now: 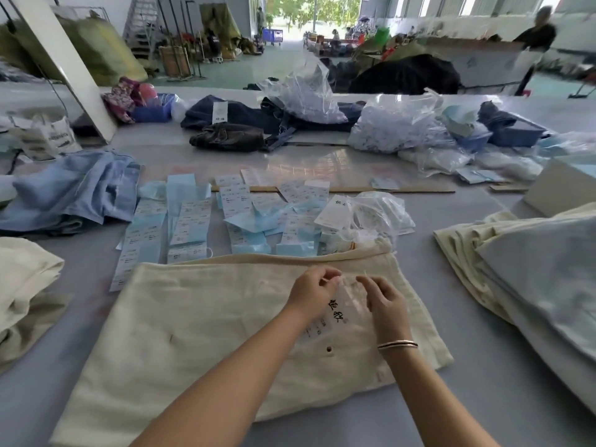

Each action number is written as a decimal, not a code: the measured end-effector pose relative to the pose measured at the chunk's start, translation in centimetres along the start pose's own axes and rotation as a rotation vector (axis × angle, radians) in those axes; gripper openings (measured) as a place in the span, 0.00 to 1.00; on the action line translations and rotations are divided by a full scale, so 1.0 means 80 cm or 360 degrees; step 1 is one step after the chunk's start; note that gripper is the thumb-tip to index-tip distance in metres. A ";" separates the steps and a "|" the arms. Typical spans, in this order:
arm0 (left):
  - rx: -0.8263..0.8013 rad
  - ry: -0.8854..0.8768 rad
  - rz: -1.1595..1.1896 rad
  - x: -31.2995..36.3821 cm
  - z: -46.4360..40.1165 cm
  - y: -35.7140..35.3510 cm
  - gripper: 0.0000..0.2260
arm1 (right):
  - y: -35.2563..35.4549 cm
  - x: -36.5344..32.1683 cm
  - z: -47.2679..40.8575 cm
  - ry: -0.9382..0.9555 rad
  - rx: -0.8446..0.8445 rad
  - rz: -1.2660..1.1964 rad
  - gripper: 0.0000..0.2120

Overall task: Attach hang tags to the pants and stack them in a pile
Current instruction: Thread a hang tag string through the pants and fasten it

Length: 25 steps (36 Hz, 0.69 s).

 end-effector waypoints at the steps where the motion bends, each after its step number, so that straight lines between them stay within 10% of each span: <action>1: -0.0003 -0.0013 -0.0148 -0.002 -0.003 -0.008 0.08 | 0.010 0.005 -0.003 -0.0010 0.0057 0.0085 0.05; 13: 0.0077 -0.0131 -0.0896 0.033 -0.039 -0.063 0.11 | 0.018 0.019 -0.012 0.0011 0.0146 0.0948 0.10; 25: 0.0211 -0.0255 -0.0455 0.030 -0.029 -0.043 0.07 | 0.009 0.039 -0.024 -0.0330 0.0069 0.1008 0.11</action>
Point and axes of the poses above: each hand's wrist, its own z-axis away from the middle knuckle, its own y-axis out of the back of the hand, x = y × z, the point moved 10 cm from there along -z, towards the middle knuckle, and after that the axes turned 6 degrees about y, right-handed, at the moved point
